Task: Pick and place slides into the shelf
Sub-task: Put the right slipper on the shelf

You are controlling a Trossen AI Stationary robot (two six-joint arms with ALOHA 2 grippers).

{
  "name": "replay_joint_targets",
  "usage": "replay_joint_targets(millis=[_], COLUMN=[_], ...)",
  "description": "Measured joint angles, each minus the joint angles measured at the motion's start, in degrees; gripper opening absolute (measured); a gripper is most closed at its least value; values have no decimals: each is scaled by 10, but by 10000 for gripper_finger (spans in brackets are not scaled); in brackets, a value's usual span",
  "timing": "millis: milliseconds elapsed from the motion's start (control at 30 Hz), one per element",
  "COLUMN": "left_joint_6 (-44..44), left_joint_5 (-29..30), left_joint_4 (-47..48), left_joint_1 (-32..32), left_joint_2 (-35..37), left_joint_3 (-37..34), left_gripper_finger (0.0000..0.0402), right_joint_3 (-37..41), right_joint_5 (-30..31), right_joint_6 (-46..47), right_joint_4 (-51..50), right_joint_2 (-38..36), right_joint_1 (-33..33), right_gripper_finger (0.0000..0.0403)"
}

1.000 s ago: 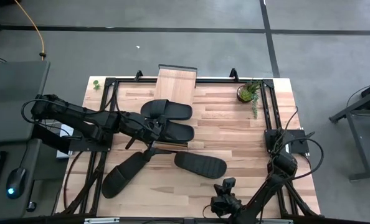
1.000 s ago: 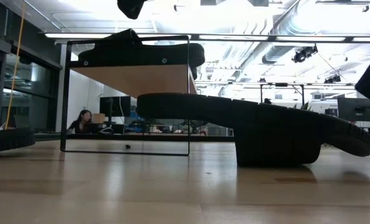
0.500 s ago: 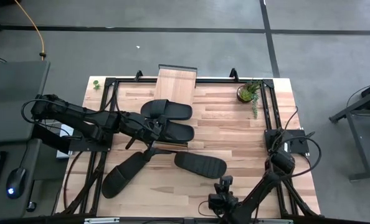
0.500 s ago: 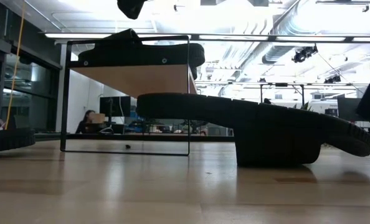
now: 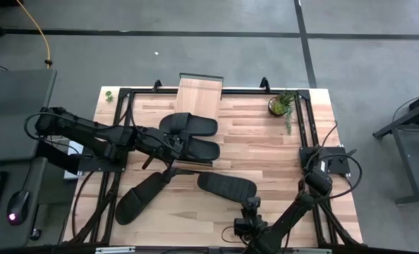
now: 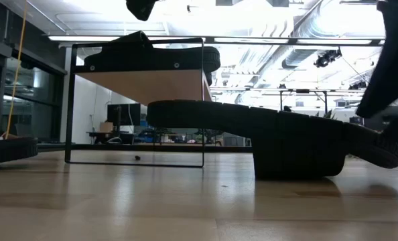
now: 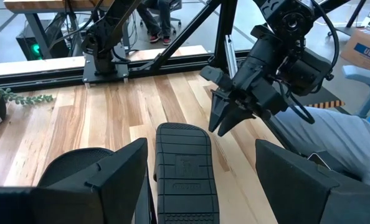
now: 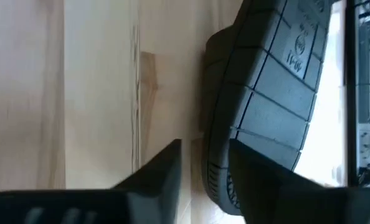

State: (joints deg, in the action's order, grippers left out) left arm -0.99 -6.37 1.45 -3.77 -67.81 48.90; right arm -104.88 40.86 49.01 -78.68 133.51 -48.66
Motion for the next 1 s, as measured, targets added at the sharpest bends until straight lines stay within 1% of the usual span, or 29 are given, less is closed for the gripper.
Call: replay_joint_targets(millis=[200, 267, 333, 467, 733, 1000], left_joint_6=[0, 0, 0, 0, 0, 0], left_joint_5=[0, 0, 0, 0, 0, 0], left_joint_4=[0, 0, 0, 0, 0, 0], left_joint_1=[0, 0, 0, 0, 0, 0], left_joint_2=[0, 0, 0, 0, 0, 0], left_joint_3=[0, 0, 0, 0, 0, 0], left_gripper_finger=[280, 280, 280, 280, 280, 280], right_joint_3=[0, 0, 0, 19, 94, 110], right_joint_5=[27, 27, 32, 38, 37, 55], right_joint_6=[-2, -12, -14, -9, 61, 101], right_joint_4=[0, 1, -2, -3, -2, -7], right_joint_2=[0, 0, 1, 8, 7, 5], right_joint_1=[-1, -1, -1, -1, -1, -2], right_gripper_finger=[214, 234, 245, 249, 249, 249])
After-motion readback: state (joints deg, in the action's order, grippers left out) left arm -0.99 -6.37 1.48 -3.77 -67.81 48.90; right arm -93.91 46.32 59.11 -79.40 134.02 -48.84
